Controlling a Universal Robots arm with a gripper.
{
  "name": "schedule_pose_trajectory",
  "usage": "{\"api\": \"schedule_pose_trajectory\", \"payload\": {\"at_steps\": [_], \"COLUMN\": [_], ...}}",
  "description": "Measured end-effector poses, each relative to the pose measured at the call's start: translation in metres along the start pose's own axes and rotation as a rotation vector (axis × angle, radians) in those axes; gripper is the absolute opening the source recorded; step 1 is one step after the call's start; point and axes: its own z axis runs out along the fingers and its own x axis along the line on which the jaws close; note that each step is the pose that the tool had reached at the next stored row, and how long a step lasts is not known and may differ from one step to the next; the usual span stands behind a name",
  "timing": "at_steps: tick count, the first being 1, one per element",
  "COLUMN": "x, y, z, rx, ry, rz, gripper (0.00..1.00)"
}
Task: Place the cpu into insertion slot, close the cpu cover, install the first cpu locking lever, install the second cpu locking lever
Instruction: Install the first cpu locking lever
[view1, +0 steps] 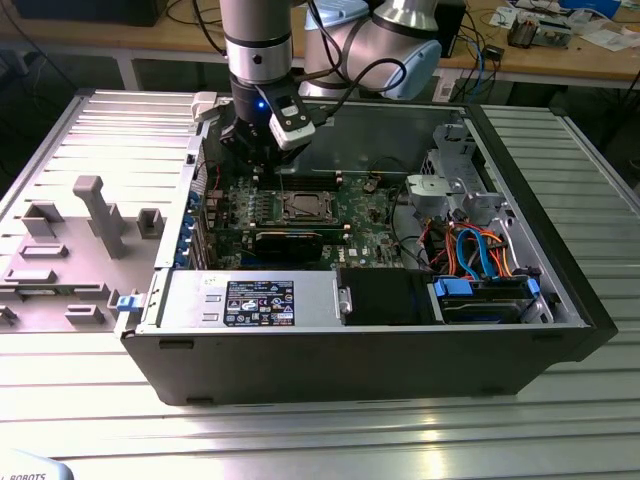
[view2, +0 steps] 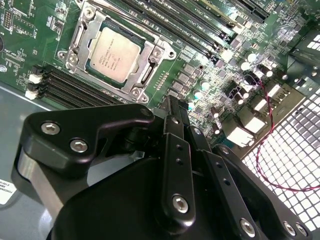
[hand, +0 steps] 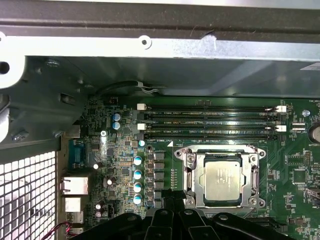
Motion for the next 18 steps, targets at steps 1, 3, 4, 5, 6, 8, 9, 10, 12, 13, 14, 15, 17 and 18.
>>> {"api": "schedule_pose_trajectory", "payload": {"at_steps": [1,3,4,5,6,8,9,10,12,13,14,15,17,18], "x": [0.0003,0.002,0.002,0.002,0.0021,0.0026,0.0026,0.0025,0.0024,0.0024,0.0024,0.0024,0.0022,0.0021], "y": [0.0,0.0003,0.0002,0.0002,0.0003,0.0003,0.0011,0.0024,0.0085,0.0112,0.0144,0.0172,0.0203,0.0214], "z": [0.0001,0.0002,0.0002,0.0002,0.0002,0.0003,0.0004,0.0006,0.0008,0.0009,0.001,0.0011,0.0013,0.0014], "rx": [0.0,0.0,-0.0001,-0.0002,-0.0003,-0.0014,-0.0012,-0.0013,-0.0015,-0.0015,-0.0014,-0.0015,-0.0017,-0.0019], "ry": [-0.0001,0.0,0.0,0.0,0.0,-0.0001,0.0001,0.0,0.0,-0.0001,0.0,0.0,0.0,0.0001], "rz": [0.0,0.0,0.0,0.0,0.0,0.0,0.0,0.0,-0.001,-0.001,-0.002,-0.003,-0.008,-0.011], "gripper": [0.11,0.11,0.11,0.11,0.11,0.11,0.11,0.11,0.11,0.11,0.11,0.11,0.11,0.11]}}
